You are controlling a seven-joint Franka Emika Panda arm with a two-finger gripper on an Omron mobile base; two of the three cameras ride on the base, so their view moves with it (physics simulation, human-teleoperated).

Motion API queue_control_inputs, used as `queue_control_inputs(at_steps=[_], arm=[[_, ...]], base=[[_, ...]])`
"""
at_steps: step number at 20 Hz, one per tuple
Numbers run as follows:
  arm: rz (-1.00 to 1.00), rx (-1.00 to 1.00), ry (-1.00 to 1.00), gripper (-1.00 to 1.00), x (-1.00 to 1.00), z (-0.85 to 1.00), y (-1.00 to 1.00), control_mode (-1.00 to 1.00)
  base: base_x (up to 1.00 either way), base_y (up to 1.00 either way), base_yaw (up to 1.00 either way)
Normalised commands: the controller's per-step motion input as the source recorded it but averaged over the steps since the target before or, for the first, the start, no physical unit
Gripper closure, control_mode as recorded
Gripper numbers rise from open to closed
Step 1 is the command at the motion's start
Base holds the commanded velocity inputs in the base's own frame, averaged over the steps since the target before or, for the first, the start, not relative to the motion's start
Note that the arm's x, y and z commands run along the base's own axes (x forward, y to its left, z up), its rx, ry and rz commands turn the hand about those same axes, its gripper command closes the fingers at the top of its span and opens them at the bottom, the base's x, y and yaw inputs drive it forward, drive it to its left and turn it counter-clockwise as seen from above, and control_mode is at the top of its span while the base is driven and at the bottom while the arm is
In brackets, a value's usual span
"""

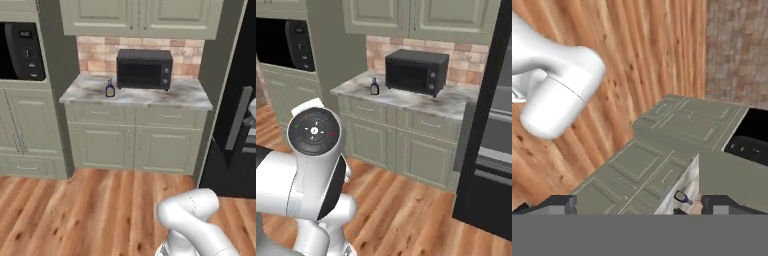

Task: Place the condiment bottle and condiment bottle from the counter to the top shelf of the fridge. If the existing items in the fridge are on the top shelf, move them to other shelves.

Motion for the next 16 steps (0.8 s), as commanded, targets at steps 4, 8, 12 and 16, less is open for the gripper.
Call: queue_control_inputs(at_steps=[4,8,12,16], arm=[[0.00,0.00,0.00,-1.00,0.00,0.00,0.00,1.00],[0.00,0.00,0.00,-1.00,0.00,0.00,0.00,1.00],[0.00,0.00,0.00,-1.00,0.00,0.00,0.00,1.00],[0.00,0.00,0.00,-1.00,0.00,0.00,0.00,1.00]], base=[[0.83,1.00,-0.38],[0.99,1.00,-0.25],[1.00,0.91,-0.20],[1.00,0.29,-0.18]])
